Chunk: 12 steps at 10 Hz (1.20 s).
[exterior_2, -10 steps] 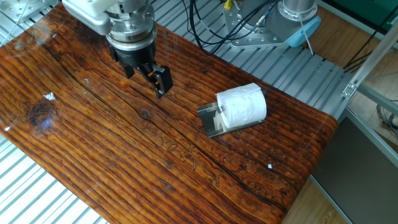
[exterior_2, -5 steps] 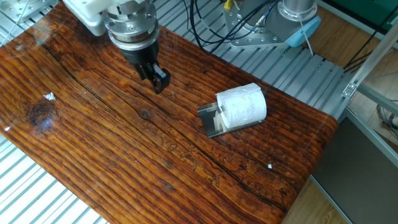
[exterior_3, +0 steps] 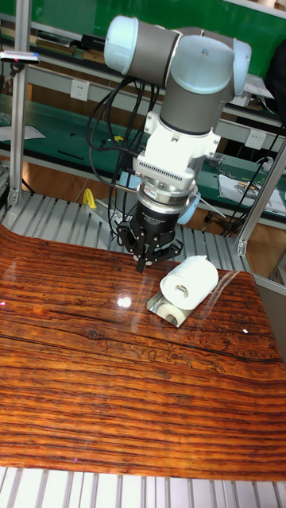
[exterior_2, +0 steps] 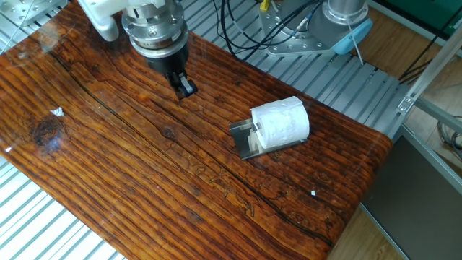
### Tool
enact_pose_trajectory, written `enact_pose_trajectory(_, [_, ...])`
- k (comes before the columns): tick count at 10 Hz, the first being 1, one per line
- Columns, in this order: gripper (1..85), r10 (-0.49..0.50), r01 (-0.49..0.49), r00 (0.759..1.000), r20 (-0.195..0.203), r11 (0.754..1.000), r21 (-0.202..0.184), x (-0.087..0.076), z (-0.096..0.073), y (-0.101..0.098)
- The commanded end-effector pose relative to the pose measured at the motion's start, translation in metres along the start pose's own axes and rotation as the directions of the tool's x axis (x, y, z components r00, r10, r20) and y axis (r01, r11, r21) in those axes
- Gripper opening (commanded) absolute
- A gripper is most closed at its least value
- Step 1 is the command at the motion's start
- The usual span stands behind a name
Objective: Take the roll of paper down from the shelf
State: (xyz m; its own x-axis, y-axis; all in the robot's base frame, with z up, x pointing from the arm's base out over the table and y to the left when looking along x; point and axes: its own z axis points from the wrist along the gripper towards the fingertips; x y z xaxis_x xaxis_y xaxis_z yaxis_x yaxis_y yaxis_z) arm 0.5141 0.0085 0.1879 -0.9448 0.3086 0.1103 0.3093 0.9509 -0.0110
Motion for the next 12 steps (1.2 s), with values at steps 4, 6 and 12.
enact_pose_trajectory(4, [3.0, 0.049, -0.048, 0.999, 0.017, 0.998, -0.042, -0.002, 0.007, 0.017])
enact_pose_trajectory(6, [12.0, 0.043, -0.042, 0.999, 0.029, 0.998, -0.048, -0.003, 0.009, 0.020])
enact_pose_trajectory(12, [32.7, 0.084, -0.071, 0.992, 0.090, 0.988, -0.135, 0.009, 0.015, 0.070])
